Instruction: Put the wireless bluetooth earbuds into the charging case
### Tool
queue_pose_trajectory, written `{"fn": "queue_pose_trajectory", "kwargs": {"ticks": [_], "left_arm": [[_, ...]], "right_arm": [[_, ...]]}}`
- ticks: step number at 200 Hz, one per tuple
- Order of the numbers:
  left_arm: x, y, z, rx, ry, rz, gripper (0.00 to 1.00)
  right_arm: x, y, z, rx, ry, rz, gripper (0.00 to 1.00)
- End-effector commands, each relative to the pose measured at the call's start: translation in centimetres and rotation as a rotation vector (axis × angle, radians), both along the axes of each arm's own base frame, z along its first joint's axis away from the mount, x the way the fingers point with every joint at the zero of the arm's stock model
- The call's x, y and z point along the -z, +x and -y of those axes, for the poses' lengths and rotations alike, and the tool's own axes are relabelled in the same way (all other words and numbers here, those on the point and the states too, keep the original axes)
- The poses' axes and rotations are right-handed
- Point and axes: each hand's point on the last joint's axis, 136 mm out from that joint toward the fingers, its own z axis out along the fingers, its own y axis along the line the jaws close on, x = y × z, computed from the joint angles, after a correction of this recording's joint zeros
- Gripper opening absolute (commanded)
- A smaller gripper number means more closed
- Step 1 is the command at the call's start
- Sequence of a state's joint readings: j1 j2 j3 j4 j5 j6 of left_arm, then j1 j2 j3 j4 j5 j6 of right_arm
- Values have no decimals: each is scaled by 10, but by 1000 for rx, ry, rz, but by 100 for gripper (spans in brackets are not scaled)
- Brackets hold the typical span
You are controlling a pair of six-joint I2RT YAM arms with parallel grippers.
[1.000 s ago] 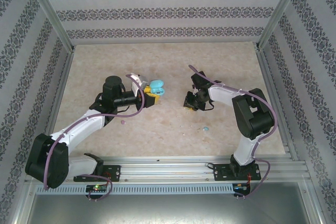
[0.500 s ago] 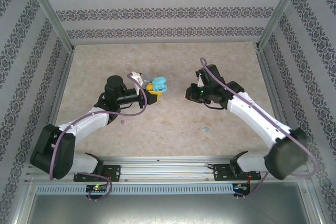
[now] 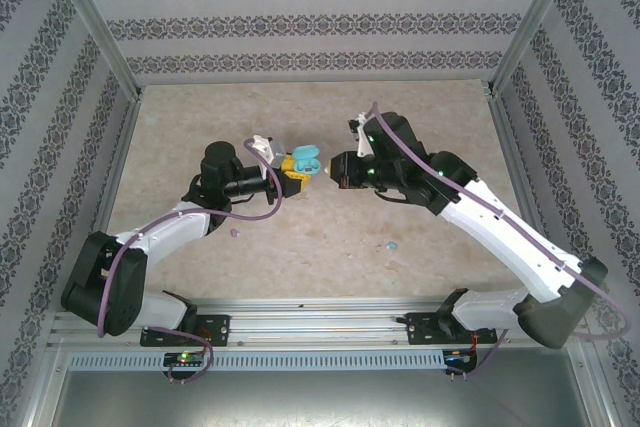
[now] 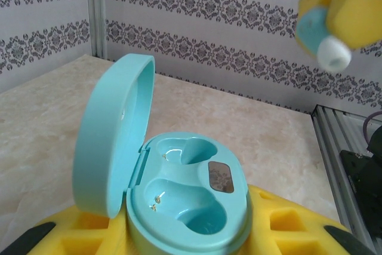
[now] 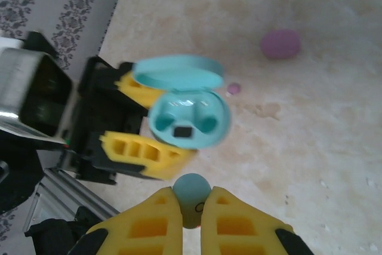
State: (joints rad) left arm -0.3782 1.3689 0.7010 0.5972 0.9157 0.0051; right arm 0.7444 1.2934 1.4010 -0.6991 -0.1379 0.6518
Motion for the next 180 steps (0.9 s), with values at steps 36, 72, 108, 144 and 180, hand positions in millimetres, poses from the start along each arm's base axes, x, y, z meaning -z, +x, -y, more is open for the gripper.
{"fn": "queue_pose_trajectory", "kwargs": {"ticks": [36, 72, 108, 144, 180], "left_arm": [[-16, -10, 5, 29, 23, 66, 12], [-17, -8, 6, 28, 22, 61, 12], [-16, -8, 7, 27, 18, 55, 12], [-15, -8, 7, 25, 17, 55, 12], [-16, -8, 8, 27, 17, 56, 12]], "right_arm": [[7, 8, -24, -82, -67, 4, 8], [13, 12, -35, -96, -48, -10, 8], [19, 16, -43, -110, -57, -23, 8], [27, 18, -48, -120, -70, -40, 9], [33, 21, -51, -130, -91, -50, 9]]}}
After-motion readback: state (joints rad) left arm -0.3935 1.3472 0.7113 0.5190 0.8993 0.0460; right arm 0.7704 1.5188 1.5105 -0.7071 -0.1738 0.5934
